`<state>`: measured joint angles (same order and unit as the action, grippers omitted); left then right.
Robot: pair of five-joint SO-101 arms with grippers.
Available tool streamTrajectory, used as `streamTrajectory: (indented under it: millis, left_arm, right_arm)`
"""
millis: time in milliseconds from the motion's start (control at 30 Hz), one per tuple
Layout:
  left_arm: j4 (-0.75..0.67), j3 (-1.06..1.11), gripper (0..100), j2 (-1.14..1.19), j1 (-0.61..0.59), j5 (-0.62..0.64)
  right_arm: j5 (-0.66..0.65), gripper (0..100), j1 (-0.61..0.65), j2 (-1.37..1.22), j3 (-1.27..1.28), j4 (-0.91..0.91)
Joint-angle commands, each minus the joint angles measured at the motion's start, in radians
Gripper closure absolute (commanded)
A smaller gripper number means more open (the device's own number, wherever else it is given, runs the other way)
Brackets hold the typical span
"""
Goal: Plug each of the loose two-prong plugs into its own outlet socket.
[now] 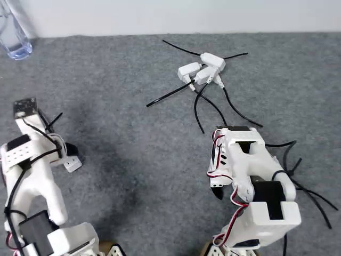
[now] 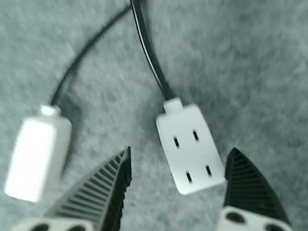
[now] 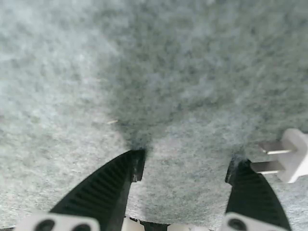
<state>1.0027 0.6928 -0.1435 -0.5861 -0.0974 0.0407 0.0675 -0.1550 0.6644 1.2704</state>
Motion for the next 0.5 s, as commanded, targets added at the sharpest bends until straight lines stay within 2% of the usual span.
streamTrajectory:
  millis: [0,300,467]
  left_arm:
    - [0.014,0.012,70,-0.005,-0.011,0.066]
    - [0.012,0.030,70,-0.003,0.094,0.218]
    - [0.012,0.025,70,-0.003,0.143,0.259]
  right_arm:
    - [-0.018,72.0,0.008,-0.016,0.012,-0.076]
    - [-0.018,72.0,0.008,-0.018,0.012,-0.074]
    - [-0.018,72.0,0.008,-0.018,0.012,-0.073]
